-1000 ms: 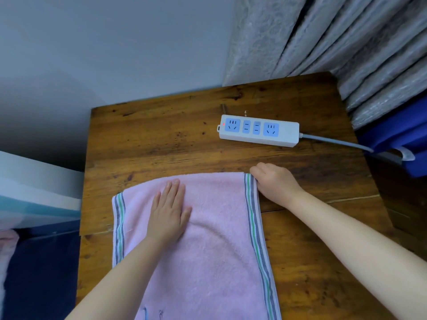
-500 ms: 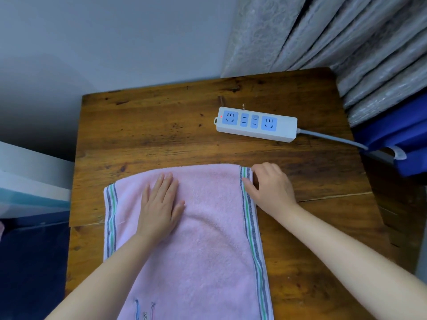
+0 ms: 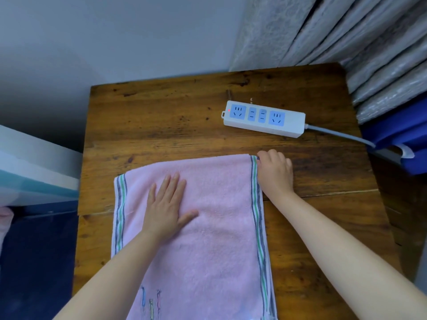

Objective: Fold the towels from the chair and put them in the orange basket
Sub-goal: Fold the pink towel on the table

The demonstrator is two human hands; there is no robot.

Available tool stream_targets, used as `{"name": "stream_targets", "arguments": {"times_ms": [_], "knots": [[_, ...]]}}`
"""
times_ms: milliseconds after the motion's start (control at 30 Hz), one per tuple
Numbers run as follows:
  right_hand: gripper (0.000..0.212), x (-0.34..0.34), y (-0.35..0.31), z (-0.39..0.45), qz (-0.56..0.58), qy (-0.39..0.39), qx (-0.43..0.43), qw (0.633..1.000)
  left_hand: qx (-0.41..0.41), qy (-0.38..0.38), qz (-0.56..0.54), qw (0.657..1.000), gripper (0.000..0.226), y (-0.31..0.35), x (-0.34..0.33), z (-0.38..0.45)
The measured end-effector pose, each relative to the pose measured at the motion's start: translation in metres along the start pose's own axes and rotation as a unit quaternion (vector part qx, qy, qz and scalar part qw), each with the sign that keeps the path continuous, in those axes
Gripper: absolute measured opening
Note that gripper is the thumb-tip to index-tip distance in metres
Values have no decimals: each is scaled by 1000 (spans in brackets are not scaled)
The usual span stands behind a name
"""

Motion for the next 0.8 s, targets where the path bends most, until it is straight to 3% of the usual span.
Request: {"name": "stream_targets", "arguments": {"times_ms": [67, 133, 267, 333, 433, 500, 633, 700, 800], "knots": [[24, 1, 1, -7, 3, -7, -28, 1000, -3, -6, -6, 1000, 78, 1, 2, 0], [31, 2, -7, -18, -11, 21, -3, 1000, 2, 6, -24, 1000, 72, -3, 5, -2], [30, -10, -55, -43, -72, 81, 144, 984, 30, 99, -60, 993, 57, -29, 15, -12], [31, -23, -81, -46, -75, 63, 195, 976, 87, 148, -113, 979, 50, -49, 25, -20], [38, -39, -112, -37, -93, -11, 225, 970, 290, 141, -260, 910, 45, -91, 36, -34], [46, -49, -123, -28, -143, -79, 210, 964, 363, 106, -350, 857, 40, -115, 38, -34], [66, -54, -125, -18, -154, -165, 209, 952, 332, 47, -533, 777, 28, -133, 37, -15], [79, -57, -117, -15, -154, -164, 219, 949, 299, 17, -565, 769, 27, -129, 38, -7], [66, -59, -116, -15, -172, -177, 215, 945, 291, 17, -557, 778, 25, -128, 37, -2]]}}
Point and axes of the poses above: each hand's wrist, its own z-axis towards the middle knuckle, its own x-axis out of the back of the hand, y = z × x, the point moved 5 cm from there along z, towards the middle knuckle, and after that the axes turned 12 degrees about -y, right-handed, at the moved point
